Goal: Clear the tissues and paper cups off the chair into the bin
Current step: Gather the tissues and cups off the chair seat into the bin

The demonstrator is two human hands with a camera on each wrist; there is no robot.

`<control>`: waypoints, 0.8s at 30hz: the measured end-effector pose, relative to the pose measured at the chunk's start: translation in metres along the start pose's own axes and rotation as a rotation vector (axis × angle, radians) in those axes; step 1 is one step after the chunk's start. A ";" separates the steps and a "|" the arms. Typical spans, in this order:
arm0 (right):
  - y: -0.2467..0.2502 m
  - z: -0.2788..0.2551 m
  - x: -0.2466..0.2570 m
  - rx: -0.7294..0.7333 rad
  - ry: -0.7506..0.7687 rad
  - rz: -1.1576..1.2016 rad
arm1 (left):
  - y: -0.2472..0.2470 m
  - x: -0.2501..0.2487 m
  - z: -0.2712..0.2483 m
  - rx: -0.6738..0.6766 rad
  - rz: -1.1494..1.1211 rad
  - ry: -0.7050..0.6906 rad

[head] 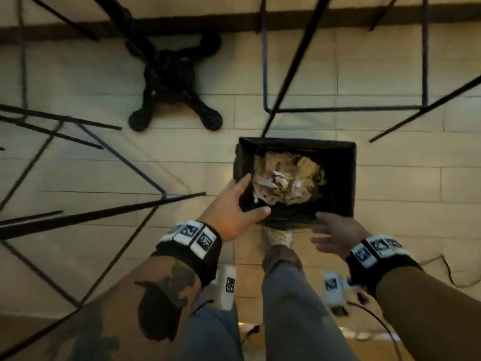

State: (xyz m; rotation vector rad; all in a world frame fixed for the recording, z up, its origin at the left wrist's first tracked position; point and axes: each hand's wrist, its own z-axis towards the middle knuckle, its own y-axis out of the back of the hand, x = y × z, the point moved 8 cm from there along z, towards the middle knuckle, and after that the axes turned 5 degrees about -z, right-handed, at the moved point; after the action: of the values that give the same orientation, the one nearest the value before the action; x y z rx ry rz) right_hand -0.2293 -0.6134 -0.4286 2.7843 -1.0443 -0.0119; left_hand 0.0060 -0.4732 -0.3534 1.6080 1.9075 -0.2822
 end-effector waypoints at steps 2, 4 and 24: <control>-0.003 -0.018 0.001 -0.018 0.030 -0.291 | 0.035 -0.019 -0.051 -0.057 -0.066 -0.088; -0.017 -0.045 0.015 -0.009 0.073 -0.530 | 0.074 -0.037 -0.112 -0.108 -0.089 -0.170; -0.569 -0.524 0.206 0.180 1.645 -1.558 | 0.384 0.138 -0.435 -1.362 -0.349 0.170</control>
State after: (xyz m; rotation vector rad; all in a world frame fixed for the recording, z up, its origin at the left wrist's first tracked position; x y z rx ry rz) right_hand 0.3320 -0.2458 0.0077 1.7340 1.3659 1.6363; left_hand 0.2215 -0.0393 -0.0060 0.3818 1.7504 0.8752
